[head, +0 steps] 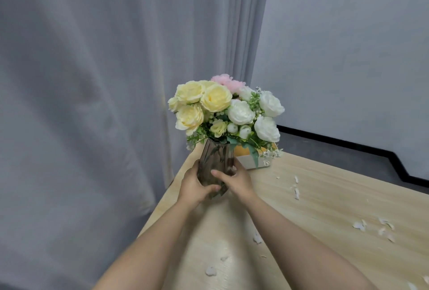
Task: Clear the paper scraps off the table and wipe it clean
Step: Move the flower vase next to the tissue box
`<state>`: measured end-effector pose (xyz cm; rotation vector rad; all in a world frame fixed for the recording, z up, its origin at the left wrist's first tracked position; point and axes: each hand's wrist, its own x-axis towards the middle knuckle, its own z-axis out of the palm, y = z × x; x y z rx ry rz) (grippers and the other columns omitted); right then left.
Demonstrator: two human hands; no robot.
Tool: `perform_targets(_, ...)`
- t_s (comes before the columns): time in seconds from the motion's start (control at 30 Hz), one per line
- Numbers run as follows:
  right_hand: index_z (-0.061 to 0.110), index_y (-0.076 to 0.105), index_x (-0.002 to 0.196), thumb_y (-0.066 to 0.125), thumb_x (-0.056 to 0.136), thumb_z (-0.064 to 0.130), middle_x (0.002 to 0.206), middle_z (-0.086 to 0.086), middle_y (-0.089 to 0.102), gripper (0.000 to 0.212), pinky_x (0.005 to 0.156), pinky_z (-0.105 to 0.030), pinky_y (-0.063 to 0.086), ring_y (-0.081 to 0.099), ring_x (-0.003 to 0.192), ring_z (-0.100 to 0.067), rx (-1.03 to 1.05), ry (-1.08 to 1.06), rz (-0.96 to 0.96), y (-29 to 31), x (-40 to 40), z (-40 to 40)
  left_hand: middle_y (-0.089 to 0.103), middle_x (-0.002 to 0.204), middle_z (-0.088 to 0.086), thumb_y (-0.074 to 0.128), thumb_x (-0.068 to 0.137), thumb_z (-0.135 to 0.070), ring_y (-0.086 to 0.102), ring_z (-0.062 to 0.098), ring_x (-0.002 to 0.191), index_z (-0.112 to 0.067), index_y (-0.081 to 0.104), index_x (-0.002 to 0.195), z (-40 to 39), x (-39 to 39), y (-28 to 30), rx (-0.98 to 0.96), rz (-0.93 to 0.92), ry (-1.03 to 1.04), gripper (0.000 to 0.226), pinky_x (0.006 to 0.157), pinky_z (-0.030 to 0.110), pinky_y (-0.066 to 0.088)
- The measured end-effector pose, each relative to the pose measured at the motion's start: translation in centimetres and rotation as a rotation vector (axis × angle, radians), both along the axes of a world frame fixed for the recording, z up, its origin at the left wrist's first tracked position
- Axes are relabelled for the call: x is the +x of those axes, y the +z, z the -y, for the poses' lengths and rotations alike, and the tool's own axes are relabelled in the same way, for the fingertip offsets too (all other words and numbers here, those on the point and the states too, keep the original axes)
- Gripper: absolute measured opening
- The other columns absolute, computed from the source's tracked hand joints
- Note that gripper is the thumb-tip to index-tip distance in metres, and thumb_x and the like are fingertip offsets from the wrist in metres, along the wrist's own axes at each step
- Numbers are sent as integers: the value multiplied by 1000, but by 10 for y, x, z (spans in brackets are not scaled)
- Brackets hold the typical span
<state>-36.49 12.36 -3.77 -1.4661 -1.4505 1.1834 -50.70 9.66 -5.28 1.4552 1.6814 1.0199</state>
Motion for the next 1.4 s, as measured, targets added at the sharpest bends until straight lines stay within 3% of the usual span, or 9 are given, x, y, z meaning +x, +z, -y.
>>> perform_targets(0.23,22,52,126,81,71,33,110,8,64,63,76,-12,43,58,99,-6,50,23,72,-16,-17,-31,61,117,-4,82,47,-50,58,15,110,-27,47,126,-38,-18,-36,-34,39,5,90,92,40,51)
perform_targets(0.33,22,53,124,81,71,35,111,5,65,62,79,-18,44,61,100,-11,71,23,86,-23,-21,-44,61,118,-5,81,45,-55,58,14,110,-29,48,126,-54,-23,-48,-24,39,14,91,93,40,51)
perform_targets(0.43,22,46,134,81,67,43,117,6,63,79,74,-10,42,60,97,-5,106,36,103,-28,-23,-55,58,124,-5,81,42,-60,56,14,114,-28,42,132,-66,-27,-60,-21,44,38,103,95,40,50)
perform_targets(0.53,21,43,138,82,67,42,125,4,60,84,68,0,39,58,96,-3,112,38,113,-33,-24,-61,53,131,-2,79,42,-61,52,16,120,-26,38,139,-68,-28,-63,-11,34,52,111,99,40,47)
perform_targets(0.7,19,49,132,82,70,32,108,10,64,72,64,5,37,59,91,4,133,35,79,-45,-26,-63,50,135,2,85,53,-45,50,19,123,-22,33,144,-68,-29,-65,22,9,55,107,101,41,45)
perform_targets(0.9,23,45,136,71,49,64,118,9,63,99,69,3,39,56,92,14,180,39,87,-51,-29,-60,46,138,6,86,60,-34,45,21,127,-17,30,146,-63,-29,-71,49,-14,72,104,105,41,42)
perform_targets(1.13,23,44,136,76,52,61,116,9,63,98,73,-3,42,59,97,2,175,57,132,-53,-21,-57,44,137,8,85,62,-34,46,25,125,-18,29,146,-54,-21,-69,37,-28,84,102,104,42,42)
perform_targets(1.27,17,53,122,84,68,30,104,6,64,64,62,1,39,59,85,3,137,63,104,-53,-20,-54,48,133,6,86,58,-36,47,22,124,-19,35,143,-50,-19,-71,53,-12,103,101,101,43,45)
perform_targets(1.4,23,50,125,84,62,41,111,7,65,74,80,-17,49,62,97,-8,114,98,104,-52,-21,-53,54,124,3,86,55,-36,54,22,115,-24,40,134,-47,-19,-72,55,32,122,92,95,43,50)
